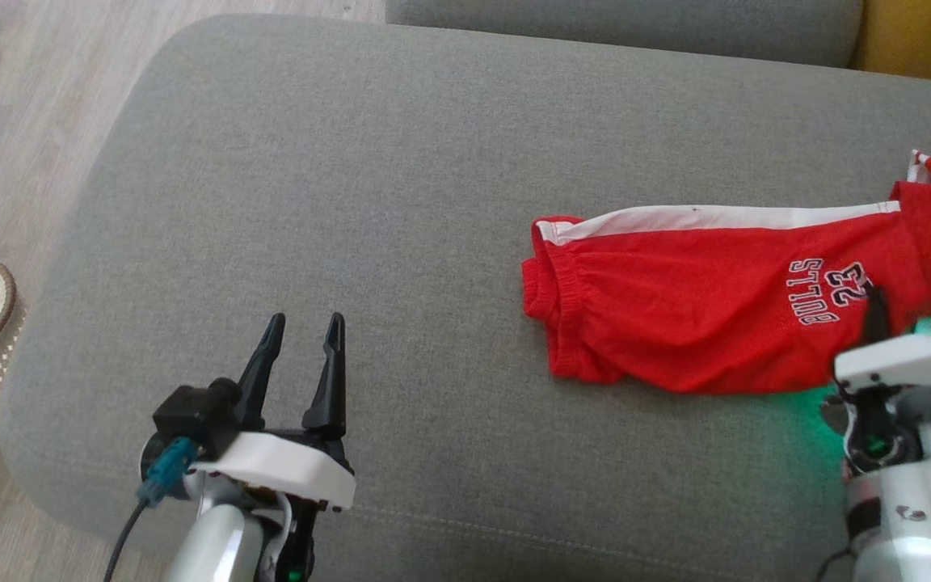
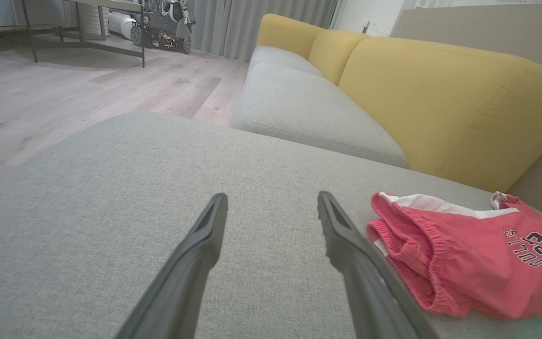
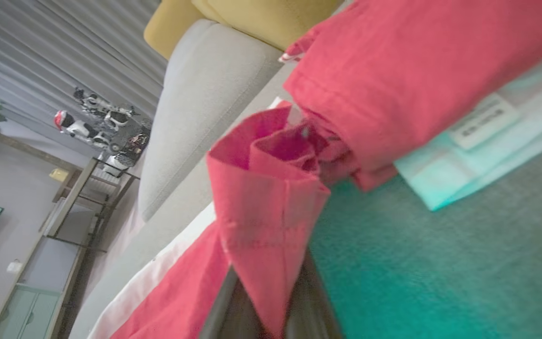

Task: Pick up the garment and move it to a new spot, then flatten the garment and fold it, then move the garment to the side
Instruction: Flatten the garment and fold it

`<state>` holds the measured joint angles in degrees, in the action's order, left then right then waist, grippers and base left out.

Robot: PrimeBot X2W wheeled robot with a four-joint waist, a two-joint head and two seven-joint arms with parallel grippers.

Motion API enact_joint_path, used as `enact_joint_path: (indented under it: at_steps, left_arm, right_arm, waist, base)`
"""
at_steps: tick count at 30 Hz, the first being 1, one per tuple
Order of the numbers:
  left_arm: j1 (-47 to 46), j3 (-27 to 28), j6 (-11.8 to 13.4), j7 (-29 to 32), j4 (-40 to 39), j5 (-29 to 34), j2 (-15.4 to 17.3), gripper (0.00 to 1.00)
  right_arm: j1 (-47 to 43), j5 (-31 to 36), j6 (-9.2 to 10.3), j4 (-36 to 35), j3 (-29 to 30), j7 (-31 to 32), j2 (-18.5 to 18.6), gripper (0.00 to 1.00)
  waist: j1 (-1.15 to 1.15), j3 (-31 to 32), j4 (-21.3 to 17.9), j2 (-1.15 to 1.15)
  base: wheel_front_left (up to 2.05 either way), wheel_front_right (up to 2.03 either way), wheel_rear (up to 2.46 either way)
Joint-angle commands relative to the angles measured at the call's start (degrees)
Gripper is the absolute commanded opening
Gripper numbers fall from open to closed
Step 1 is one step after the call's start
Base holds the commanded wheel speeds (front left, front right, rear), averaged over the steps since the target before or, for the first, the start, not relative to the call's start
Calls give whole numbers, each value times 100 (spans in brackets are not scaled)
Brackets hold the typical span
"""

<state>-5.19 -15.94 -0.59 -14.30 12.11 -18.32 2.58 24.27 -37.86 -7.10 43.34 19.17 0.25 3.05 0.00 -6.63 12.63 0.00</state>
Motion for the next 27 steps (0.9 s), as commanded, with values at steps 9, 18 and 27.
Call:
enact_joint_path:
  at_steps: [9, 18, 27]
  left_arm:
    - [-144, 139, -37, -70, -94, 32, 30, 100]
    - [-48, 87, -33, -70, -46, 37, 30, 100]
    - [-9, 44, -3, -70, -32, 17, 30, 100]
  right_arm:
    - [82, -1199, -39, -1027, -1840, -451, -16, 0]
    - [-391, -1643, -39, -1727, -3538, -375, -17, 0]
    - [-221, -1295, -39, -1149, -4250, -414, -17, 0]
  waist:
    - [0, 146, 168, 0]
    - [0, 277, 365, 0]
    - [0, 270, 553, 0]
  base:
    - [0, 0, 0]
    - [0, 0, 0]
    - [0, 0, 0]
